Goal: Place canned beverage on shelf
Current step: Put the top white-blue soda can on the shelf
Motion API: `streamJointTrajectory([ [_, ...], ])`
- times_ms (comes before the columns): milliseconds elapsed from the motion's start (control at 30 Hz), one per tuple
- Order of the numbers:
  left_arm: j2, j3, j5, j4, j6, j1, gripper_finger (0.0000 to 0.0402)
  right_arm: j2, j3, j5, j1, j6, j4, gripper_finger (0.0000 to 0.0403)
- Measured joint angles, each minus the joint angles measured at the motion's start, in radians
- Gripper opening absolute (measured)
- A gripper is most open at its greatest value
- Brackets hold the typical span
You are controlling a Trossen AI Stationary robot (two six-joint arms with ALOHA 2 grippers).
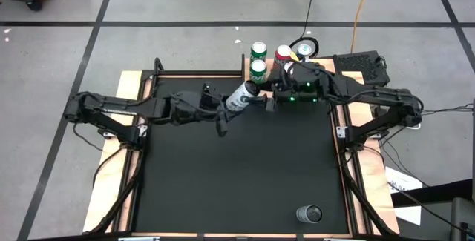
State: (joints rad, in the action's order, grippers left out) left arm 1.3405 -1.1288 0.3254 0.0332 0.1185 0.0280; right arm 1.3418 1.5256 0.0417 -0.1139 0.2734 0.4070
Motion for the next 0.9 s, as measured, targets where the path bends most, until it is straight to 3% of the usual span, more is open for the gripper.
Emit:
streamJointTrajectory([
  [300, 0.052, 0.004, -0.076, -0.023, 0.024, -0.065, 0.0268, 0.037, 0.0, -0.062, -0.038, -0.031, -0.01, 0.0227],
  [467, 0.059, 0.002, -0.171, -0.058, 0.034, -0.108, 0.033, 0.043, 0.0, -0.094, -0.056, -0.026, -0.033, 0.0227],
  [633, 0.053, 0.001, -0.169, -0.057, 0.029, -0.138, 0.0389, 0.038, 0.001, -0.103, -0.081, -0.04, -0.027, 0.0227],
  [900, -0.052, 0.001, -0.164, 0.064, -0.017, -0.177, 0.0396, -0.074, 0.001, -0.149, -0.143, -0.043, 0.231, 0.0227],
])
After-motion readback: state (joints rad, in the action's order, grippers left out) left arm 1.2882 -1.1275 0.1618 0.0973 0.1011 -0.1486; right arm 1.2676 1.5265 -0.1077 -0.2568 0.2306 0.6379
